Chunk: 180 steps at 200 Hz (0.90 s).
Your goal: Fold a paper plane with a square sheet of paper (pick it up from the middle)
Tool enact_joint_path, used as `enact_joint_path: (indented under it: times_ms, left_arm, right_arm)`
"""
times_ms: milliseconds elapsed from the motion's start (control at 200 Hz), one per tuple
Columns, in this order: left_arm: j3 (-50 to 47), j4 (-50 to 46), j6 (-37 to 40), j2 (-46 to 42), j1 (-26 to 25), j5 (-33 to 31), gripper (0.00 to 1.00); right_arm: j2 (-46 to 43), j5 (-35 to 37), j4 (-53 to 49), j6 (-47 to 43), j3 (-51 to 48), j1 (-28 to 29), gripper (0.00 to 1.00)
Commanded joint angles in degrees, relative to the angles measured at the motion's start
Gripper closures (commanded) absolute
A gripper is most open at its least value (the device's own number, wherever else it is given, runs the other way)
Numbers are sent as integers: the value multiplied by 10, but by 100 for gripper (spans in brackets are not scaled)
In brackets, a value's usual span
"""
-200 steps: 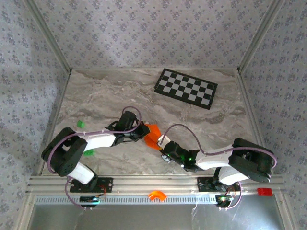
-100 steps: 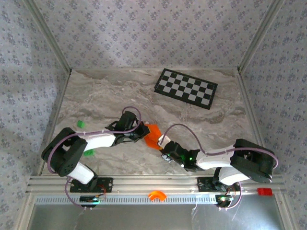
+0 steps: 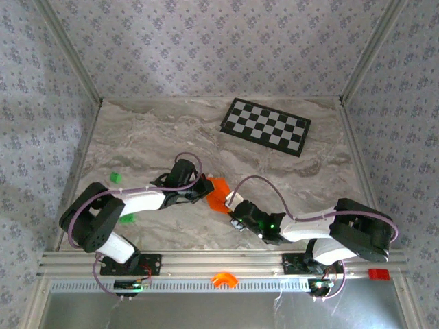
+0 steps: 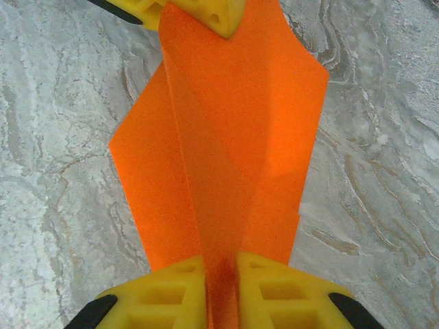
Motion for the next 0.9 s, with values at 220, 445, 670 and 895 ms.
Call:
enact_joint_path:
  times_ms: [220,445,670,895]
  left_arm:
    - [10,5,-5,-4,2,2,96]
    - [9,7,-6,-4,3,1,96]
    - [9,7,-6,-4,3,1,96]
    - [8,3,-8,-9,2,-4,87]
  right_arm:
    - [9,1,-18,4,9,-4,80]
    - [10,0,-17,3,9,-5,82]
    - [12,0,-13,9,10,-5,87]
    - [14,-17,-15,15,11,-8,94]
